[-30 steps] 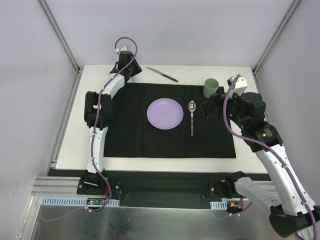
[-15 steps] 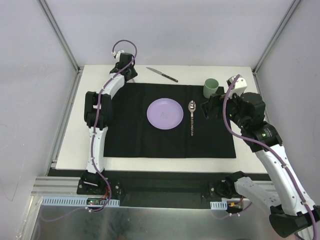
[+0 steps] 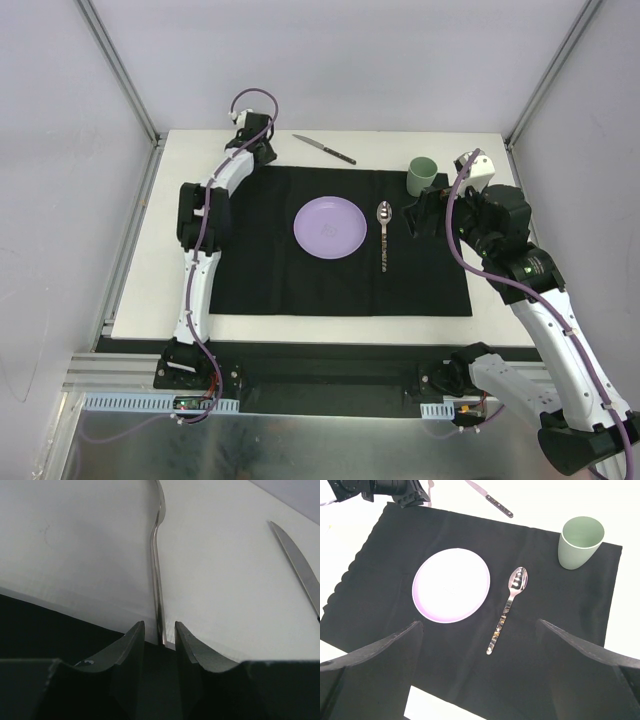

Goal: Set the dinner table for one person
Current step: Move the fork to the center of the board, then pick up the fork at the center of the board.

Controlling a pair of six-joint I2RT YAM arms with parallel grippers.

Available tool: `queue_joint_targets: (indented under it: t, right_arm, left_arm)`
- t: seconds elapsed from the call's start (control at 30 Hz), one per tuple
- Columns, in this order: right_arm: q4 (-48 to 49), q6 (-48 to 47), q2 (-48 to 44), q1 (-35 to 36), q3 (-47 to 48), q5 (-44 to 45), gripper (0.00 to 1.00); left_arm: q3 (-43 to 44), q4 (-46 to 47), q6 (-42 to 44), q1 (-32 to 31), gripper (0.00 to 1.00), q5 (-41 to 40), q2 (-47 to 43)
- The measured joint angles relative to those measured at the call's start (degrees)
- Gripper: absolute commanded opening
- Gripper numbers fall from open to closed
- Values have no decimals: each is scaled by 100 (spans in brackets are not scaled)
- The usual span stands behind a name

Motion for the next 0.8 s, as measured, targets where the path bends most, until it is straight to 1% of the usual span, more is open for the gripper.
queue_joint_targets:
  t: [0.4, 0.47, 0.8]
  right_arm:
    - [-4, 0, -11, -24, 0, 0, 99]
    - [-4, -2, -20, -24, 0, 0, 99]
    - [-17, -2, -37, -26, 0, 2, 99]
  left_arm:
    - [715, -439, -61, 81, 30, 164, 278]
    - [765, -494, -122, 131, 32, 249, 313]
    - [857, -636, -420, 378, 34, 660, 535]
